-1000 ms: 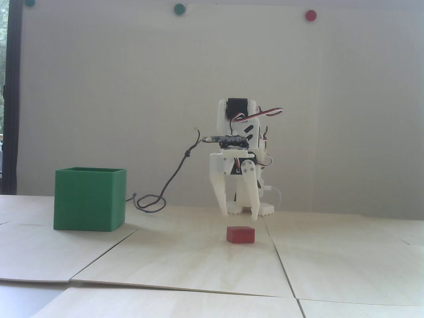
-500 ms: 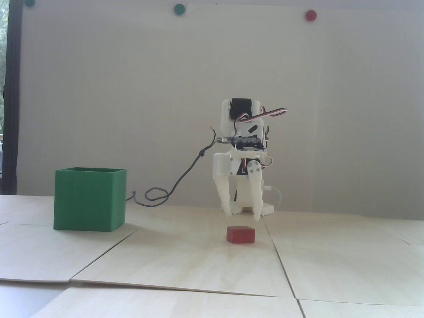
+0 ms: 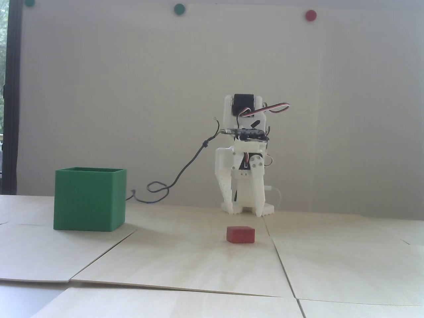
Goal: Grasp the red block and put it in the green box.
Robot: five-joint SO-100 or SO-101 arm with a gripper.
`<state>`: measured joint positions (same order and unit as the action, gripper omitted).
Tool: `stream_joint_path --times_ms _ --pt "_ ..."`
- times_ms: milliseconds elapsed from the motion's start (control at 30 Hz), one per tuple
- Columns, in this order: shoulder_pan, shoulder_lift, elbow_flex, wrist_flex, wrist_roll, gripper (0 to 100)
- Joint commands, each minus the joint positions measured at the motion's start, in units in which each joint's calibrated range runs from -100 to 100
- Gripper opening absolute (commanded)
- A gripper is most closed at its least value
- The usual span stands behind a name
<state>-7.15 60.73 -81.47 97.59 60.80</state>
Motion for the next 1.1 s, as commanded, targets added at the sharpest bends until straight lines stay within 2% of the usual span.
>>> stream_joint_path --times_ms 0,200,1067 --pt "-0.05 0.74 -7.44 1.82 0.1 18" --pt "1.07 3.9 -12.41 1.82 0.47 19" --pt "1.07 3.9 -12.85 1.82 3.23 19"
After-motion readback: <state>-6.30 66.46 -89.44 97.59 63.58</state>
